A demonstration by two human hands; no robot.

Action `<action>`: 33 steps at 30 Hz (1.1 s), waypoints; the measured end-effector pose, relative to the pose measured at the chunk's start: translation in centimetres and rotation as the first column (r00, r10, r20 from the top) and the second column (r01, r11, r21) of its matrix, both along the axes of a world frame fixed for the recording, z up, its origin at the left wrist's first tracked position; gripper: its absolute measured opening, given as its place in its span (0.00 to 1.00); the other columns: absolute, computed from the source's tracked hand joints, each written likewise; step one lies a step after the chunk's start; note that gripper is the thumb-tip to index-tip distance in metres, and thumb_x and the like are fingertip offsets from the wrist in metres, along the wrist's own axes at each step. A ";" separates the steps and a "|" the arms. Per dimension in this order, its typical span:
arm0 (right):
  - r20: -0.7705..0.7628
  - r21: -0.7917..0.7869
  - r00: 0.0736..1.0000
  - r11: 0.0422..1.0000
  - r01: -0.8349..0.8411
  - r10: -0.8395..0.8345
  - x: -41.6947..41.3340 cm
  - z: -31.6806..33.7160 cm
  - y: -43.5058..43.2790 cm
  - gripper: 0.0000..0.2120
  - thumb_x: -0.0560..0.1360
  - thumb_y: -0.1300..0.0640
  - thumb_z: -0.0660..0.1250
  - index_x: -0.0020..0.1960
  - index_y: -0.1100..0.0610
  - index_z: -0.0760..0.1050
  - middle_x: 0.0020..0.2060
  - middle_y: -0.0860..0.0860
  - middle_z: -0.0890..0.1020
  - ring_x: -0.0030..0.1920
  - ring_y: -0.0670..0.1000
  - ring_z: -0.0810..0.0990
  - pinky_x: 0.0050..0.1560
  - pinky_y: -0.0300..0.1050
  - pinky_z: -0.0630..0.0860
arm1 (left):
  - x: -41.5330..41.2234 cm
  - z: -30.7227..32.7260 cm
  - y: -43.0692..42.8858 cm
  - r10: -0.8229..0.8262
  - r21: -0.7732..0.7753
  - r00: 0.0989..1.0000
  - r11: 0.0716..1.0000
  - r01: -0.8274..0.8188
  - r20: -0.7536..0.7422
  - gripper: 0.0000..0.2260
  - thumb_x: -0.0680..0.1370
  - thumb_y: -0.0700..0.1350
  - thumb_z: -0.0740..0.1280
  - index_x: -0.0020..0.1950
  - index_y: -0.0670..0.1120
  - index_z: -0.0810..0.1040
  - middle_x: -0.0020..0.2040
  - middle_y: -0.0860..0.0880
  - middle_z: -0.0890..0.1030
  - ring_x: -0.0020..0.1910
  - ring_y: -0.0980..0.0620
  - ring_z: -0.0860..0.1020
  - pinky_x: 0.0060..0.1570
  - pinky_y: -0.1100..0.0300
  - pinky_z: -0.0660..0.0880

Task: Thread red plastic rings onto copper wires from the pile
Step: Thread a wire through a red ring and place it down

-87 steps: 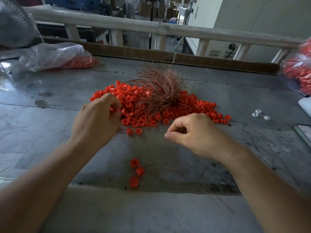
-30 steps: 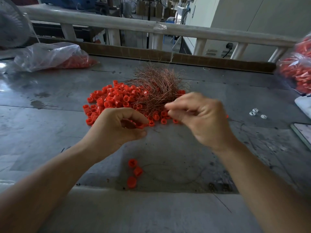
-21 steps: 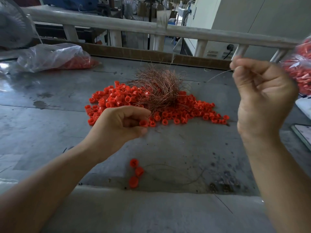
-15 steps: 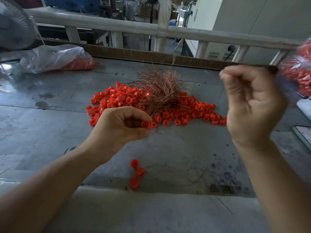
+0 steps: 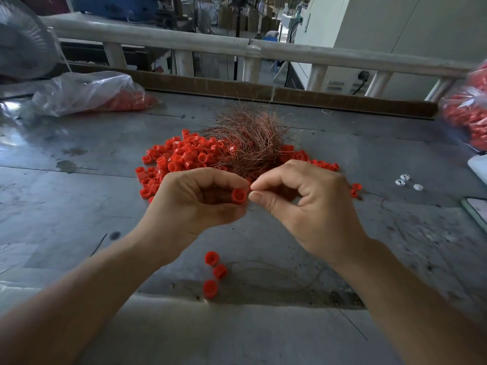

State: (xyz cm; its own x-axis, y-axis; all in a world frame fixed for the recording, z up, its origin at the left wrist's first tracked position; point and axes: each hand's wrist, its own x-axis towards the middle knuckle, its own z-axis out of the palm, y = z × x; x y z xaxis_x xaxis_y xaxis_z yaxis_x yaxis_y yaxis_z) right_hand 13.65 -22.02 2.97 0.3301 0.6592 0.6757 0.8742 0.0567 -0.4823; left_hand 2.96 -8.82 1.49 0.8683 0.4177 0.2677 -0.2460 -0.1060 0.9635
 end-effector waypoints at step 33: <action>-0.047 -0.083 0.995 0.993 0.082 -0.086 0.2 0.5 -0.2 0.03 0.66 0.62 0.69 0.33 0.59 0.78 0.28 0.49 0.76 0.33 0.47 0.73 0.32 0.29 0.66 | -0.2 0.1 0.5 -0.145 -0.202 0.989 0.968 0.149 0.037 0.15 0.67 0.34 0.64 0.49 0.46 0.83 0.41 0.46 0.85 0.42 0.51 0.83 0.40 0.65 0.78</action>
